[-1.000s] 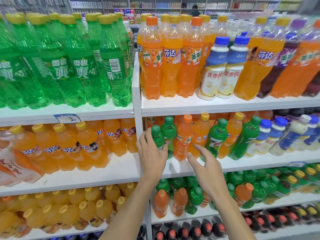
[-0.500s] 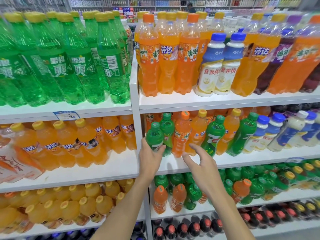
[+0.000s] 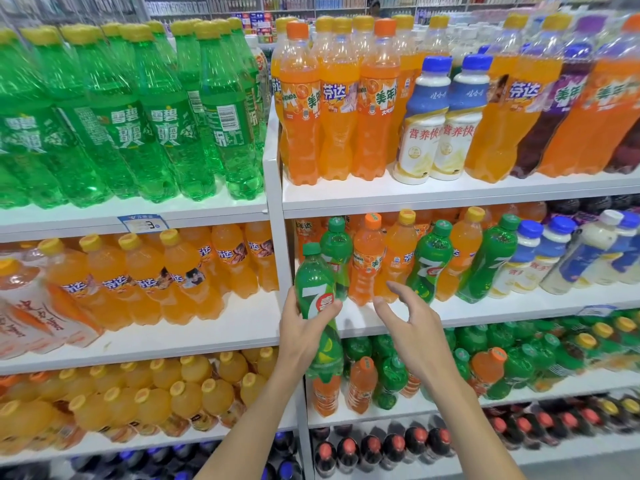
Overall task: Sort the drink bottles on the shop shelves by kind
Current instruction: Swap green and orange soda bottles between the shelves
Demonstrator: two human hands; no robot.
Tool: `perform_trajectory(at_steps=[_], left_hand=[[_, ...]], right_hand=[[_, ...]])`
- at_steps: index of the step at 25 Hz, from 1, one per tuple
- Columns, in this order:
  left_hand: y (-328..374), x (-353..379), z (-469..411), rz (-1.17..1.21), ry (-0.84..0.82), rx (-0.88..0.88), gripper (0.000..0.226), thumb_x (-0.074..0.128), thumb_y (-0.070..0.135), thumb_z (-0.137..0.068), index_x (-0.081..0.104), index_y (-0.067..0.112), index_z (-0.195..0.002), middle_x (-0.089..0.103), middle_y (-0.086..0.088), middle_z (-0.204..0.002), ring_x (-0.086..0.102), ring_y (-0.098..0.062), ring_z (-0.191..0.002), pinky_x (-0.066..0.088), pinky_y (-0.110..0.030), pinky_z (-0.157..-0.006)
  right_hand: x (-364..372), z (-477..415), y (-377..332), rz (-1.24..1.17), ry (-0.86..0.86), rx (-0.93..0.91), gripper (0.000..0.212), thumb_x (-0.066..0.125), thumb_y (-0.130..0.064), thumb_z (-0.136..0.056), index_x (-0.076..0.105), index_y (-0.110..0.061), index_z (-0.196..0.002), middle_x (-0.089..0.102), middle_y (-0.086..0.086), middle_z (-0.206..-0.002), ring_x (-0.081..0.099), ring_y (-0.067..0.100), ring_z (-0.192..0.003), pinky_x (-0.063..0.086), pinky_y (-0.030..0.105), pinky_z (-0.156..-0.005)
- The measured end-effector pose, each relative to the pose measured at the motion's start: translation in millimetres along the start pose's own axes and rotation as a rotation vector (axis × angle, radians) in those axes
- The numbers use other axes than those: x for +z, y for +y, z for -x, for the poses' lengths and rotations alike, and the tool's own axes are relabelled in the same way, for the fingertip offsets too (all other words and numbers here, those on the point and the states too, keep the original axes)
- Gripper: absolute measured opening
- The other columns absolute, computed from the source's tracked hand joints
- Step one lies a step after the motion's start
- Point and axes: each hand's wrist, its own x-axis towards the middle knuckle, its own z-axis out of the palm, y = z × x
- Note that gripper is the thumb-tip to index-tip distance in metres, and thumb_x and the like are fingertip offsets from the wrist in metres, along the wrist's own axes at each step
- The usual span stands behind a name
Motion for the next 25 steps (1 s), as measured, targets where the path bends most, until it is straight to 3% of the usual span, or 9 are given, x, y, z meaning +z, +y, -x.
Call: perform_trajectory(at_steps=[4,8,13,16,20,25], left_hand=[[1.2,2.0,11.2,0.103,-0.027,-0.095,0.047,0.082,0.018,-0.087,0.061,0.022,-0.129,0.077,0.001,-0.102,0.074,-0.024,-0.095,0.063,-0.043,-0.082],[-1.1,-4.5,21.1,0.064,-0.059,-0.14,0.044,0.081,0.017,-0.084,0.061,0.023,-0.123,0.072,-0.007,-0.097,0.07,-0.026,-0.084,0.061,-0.046,-0.076],[-14.2,-9.2,39.6,0.068,-0.003,-0.192,0.055,0.082,0.025,-0.074,0.06,0.024,-0.125,0.071,-0.017,-0.108,0.07,-0.038,-0.095,0.06,-0.054,-0.082],[-20.4,-12.3,49.7,0.032,0.033,-0.211,0.059,0.082,0.025,-0.068,0.06,0.022,-0.123,0.072,-0.015,-0.103,0.07,-0.038,-0.092,0.061,-0.049,-0.076],[-22.2,-20.0,64.1,0.006,0.067,-0.239,0.055,0.078,0.02,-0.065,0.06,0.022,-0.116,0.069,-0.011,-0.095,0.069,-0.021,-0.074,0.06,-0.036,-0.064],[-27.1,-33.7,75.8,-0.026,0.118,-0.262,0.061,0.078,0.021,-0.064,0.059,0.019,-0.121,0.069,-0.014,-0.097,0.068,-0.018,-0.071,0.059,-0.033,-0.062]], right_hand=[[2.3,5.8,9.9,0.011,-0.014,0.032,0.052,0.054,-0.055,-0.099,0.049,-0.036,-0.147,0.047,-0.015,-0.153,0.042,0.009,-0.14,0.04,0.04,-0.111],[0.9,11.7,25.9,0.001,-0.025,0.069,0.053,0.055,-0.054,-0.099,0.049,-0.035,-0.148,0.046,-0.014,-0.155,0.041,0.011,-0.143,0.038,0.043,-0.115],[3.1,18.7,56.8,-0.008,-0.088,0.144,0.055,0.055,-0.054,-0.099,0.048,-0.032,-0.149,0.047,-0.012,-0.154,0.041,0.013,-0.143,0.038,0.044,-0.117],[13.8,22.3,77.2,-0.019,-0.147,0.193,0.055,0.058,-0.048,-0.1,0.048,-0.027,-0.15,0.049,-0.009,-0.153,0.044,0.014,-0.14,0.039,0.039,-0.114],[38.8,23.0,103.1,0.006,-0.223,0.258,0.062,0.063,-0.048,-0.097,0.045,-0.023,-0.152,0.048,-0.005,-0.154,0.045,0.017,-0.141,0.039,0.041,-0.114],[85.4,9.9,124.6,0.008,-0.248,0.335,0.073,0.07,-0.031,-0.094,0.037,-0.015,-0.156,0.041,0.005,-0.159,0.04,0.025,-0.145,0.036,0.043,-0.117]])
